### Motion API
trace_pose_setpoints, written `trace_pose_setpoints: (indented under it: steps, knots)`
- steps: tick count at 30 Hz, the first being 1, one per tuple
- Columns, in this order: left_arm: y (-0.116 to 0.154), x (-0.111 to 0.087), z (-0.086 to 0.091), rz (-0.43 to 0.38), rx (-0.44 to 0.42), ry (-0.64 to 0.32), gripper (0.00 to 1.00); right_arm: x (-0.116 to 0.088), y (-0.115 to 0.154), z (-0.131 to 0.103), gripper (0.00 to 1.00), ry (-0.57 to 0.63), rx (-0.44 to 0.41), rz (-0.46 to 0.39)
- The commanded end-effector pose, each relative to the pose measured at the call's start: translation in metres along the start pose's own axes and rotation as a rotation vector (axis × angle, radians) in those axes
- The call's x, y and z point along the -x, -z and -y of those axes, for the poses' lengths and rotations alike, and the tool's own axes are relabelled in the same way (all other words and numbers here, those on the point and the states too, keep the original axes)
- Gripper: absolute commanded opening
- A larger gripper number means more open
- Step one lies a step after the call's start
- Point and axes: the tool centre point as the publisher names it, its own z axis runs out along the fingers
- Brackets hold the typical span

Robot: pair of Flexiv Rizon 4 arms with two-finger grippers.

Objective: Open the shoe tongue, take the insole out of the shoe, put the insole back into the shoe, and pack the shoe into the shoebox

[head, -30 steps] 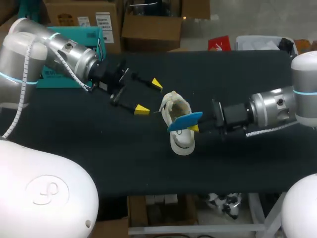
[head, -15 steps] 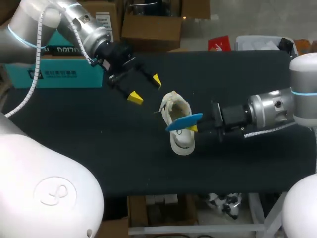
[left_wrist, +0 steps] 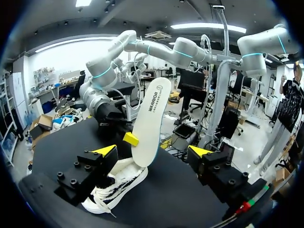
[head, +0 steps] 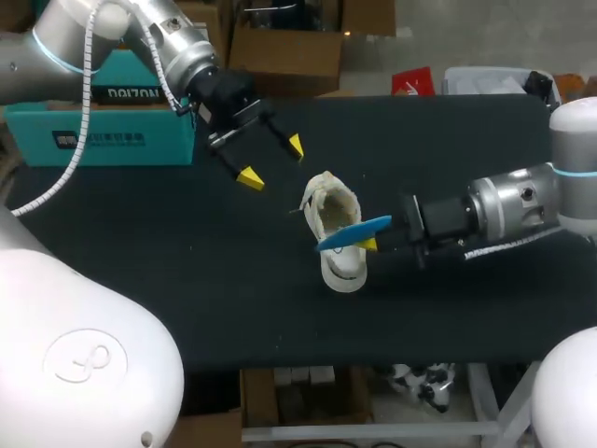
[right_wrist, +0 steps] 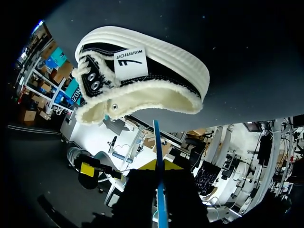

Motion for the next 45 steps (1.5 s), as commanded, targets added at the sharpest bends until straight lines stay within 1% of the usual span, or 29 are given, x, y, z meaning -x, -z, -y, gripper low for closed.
trace_pose_setpoints:
  steps: [1, 2, 4, 7, 12, 20, 45]
  knots:
    - [0.012, 0.011, -0.015, -0.153, -0.015, -0.042, 1.0, -0.004, 0.003, -0.011, 0.0, -0.023, -0.045, 0.024]
    - [0.011, 0.012, -0.017, -0.169, -0.001, -0.045, 1.0, -0.004, 0.004, -0.011, 0.0, -0.031, -0.036, 0.028]
    - [0.011, 0.012, -0.019, -0.214, -0.001, -0.053, 1.0, -0.005, 0.004, -0.01, 0.0, -0.04, -0.017, 0.034]
    - [0.01, 0.01, -0.021, -0.254, 0.01, -0.06, 1.0, -0.006, 0.005, -0.008, 0.0, -0.037, -0.002, 0.036]
    - [0.008, 0.009, -0.024, -0.289, 0.031, -0.058, 1.0, -0.008, 0.006, -0.007, 0.0, -0.019, 0.007, 0.04]
    - [0.011, 0.012, -0.026, -0.295, 0.051, -0.056, 1.0, -0.01, 0.006, -0.004, 0.0, -0.014, 0.016, 0.044]
    - [0.012, 0.014, -0.027, -0.292, 0.052, -0.047, 1.0, -0.011, 0.006, -0.003, 0.0, -0.013, 0.015, 0.044]
